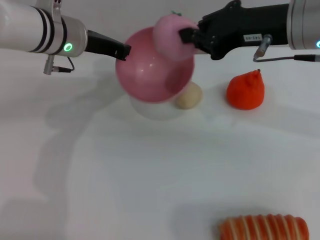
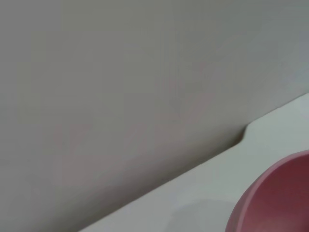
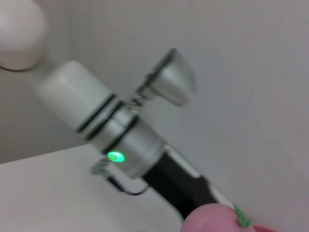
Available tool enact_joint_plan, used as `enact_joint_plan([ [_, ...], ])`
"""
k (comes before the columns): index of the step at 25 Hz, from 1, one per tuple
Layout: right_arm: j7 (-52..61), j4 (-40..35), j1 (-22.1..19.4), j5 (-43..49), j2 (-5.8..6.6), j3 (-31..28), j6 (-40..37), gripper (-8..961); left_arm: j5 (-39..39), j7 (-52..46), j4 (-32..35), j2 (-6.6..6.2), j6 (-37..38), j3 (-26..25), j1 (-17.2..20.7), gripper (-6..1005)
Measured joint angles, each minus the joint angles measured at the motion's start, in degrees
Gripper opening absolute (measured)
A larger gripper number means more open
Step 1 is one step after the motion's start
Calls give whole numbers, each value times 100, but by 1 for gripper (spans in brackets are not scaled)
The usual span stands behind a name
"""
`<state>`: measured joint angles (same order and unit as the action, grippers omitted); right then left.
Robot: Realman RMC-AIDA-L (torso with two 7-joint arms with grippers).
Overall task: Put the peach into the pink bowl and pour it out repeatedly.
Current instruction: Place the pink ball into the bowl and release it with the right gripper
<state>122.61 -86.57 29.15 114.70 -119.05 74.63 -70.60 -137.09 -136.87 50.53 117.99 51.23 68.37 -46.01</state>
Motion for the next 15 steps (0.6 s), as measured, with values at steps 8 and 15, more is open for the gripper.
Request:
enact_joint_plan([
  [8, -379, 578, -31, -8, 30, 34, 643, 125, 227, -66, 200, -21, 680, -53, -16, 36],
  [15, -560, 930, 115, 5, 40, 188, 779, 163, 227, -155, 315, -26, 915, -61, -76, 36],
])
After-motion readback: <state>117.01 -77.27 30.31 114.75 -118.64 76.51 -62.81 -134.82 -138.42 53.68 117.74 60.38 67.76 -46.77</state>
